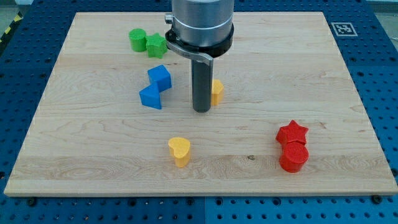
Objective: Move the hexagon towards the right side of the board
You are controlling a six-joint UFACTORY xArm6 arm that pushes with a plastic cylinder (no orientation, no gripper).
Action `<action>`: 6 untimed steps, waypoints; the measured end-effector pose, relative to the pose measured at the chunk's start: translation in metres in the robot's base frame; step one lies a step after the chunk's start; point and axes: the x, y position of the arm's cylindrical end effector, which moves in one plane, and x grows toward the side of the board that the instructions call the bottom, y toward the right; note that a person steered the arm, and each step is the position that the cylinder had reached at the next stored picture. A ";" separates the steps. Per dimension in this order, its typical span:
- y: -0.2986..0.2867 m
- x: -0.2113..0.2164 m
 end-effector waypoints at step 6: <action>0.042 0.012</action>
